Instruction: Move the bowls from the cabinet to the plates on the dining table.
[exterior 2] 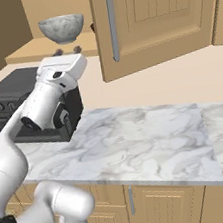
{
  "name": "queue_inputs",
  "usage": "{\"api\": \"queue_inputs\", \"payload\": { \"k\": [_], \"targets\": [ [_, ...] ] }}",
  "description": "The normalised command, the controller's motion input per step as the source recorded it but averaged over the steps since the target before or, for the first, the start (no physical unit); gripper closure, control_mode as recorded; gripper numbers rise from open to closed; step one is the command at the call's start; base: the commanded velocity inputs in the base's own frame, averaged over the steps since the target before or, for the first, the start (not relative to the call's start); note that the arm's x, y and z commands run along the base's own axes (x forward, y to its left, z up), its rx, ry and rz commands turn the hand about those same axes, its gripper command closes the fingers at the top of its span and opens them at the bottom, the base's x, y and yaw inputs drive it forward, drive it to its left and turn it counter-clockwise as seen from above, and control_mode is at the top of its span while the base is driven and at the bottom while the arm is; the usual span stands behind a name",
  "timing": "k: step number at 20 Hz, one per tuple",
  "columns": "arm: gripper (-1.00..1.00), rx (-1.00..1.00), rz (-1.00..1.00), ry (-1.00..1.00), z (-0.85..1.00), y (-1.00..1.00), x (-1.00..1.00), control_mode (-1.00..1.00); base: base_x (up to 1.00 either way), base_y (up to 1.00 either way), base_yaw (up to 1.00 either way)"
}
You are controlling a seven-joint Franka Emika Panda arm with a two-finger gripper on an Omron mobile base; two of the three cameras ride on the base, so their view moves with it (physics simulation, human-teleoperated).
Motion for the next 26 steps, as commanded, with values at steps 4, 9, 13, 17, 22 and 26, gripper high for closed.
{"api": "queue_inputs", "payload": {
  "k": [4,9,13,17,22,26],
  "targets": [
    [-1.0,0.09,-0.07,0.01,0.08,-0.02,0.18,-1.0,0.0,0.0,0.0],
    [-1.0,0.17,0.0,-0.01,0.06,-0.15,0.07,-1.0,0.0,0.0,0.0],
    [-1.0,0.2,0.0,-0.05,0.0,-0.21,0.04,-1.0,0.0,0.0,0.0],
    [-1.0,0.17,0.0,-0.08,0.0,-0.13,0.02,-1.0,0.0,0.0,0.0],
    [-1.0,0.14,0.0,-0.08,0.0,-0.05,0.09,-1.0,0.0,0.0,0.0],
    [-1.0,0.1,-0.01,-0.04,0.06,-0.01,0.22,-1.0,0.0,0.0,0.0]
  ]
}}
